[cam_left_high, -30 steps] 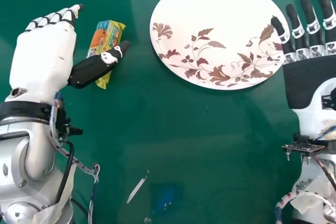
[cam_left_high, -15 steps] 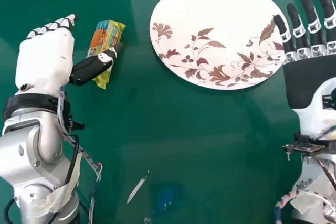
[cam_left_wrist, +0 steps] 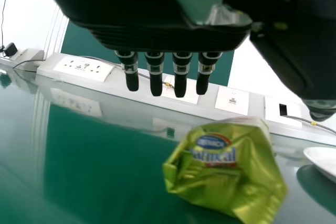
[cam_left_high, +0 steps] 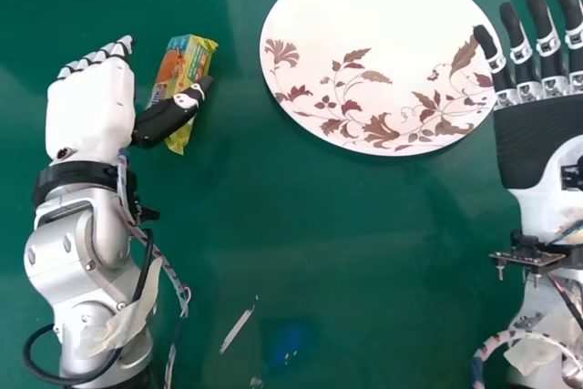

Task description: Pick up biscuit and place it in the plate

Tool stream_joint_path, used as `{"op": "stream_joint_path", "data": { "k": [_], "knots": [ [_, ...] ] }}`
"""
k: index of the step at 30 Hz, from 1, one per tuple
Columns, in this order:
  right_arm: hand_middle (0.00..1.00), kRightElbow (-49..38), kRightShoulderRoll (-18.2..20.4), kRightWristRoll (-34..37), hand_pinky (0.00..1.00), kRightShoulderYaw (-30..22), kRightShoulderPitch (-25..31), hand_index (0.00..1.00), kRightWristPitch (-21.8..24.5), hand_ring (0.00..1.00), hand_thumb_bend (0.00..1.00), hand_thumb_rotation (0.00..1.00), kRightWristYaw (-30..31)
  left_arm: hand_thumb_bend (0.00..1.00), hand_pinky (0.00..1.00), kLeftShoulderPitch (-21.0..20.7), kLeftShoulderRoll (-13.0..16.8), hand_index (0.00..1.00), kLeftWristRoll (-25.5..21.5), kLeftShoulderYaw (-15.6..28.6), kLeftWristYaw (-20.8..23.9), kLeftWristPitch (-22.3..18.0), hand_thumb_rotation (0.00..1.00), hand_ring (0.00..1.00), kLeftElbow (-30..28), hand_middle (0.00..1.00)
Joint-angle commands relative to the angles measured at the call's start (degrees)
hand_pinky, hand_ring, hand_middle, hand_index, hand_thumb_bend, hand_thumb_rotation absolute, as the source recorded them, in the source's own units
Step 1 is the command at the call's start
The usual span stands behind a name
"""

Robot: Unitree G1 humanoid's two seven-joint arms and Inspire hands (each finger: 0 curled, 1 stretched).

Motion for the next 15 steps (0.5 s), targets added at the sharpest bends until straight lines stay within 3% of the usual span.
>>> {"op": "stream_joint_path", "data": {
  "k": [1,7,10,15],
  "knots": [
    [1.00,-0.5,0.4,0.0,0.93,0.0,1.2,0.97,-0.9,1.00,1.00,0.41,0.3,1.00,1.00,1.5,-4.3,1.00,0.6,-2.5,1.3,1.3,0.97,1.00,0.5,1.00],
    [1.00,-1.6,0.8,-0.1,0.87,-0.1,2.2,0.97,-0.8,1.00,1.00,0.42,-0.7,1.00,1.00,2.4,-4.9,1.00,0.8,-6.6,3.0,3.8,0.97,1.00,1.3,1.00],
    [1.00,-1.6,0.5,0.2,0.81,-0.3,2.4,0.97,-0.9,1.00,1.00,0.42,-0.4,1.00,1.00,2.4,-4.7,1.00,1.1,-7.6,3.1,4.9,0.97,1.00,1.6,1.00],
    [1.00,-1.9,0.7,0.4,0.79,-0.4,2.7,0.97,-1.1,1.00,1.00,0.40,-0.6,1.00,1.00,2.2,-4.3,1.00,0.3,-8.7,3.0,5.6,0.97,1.00,1.7,1.00]
  ]
}}
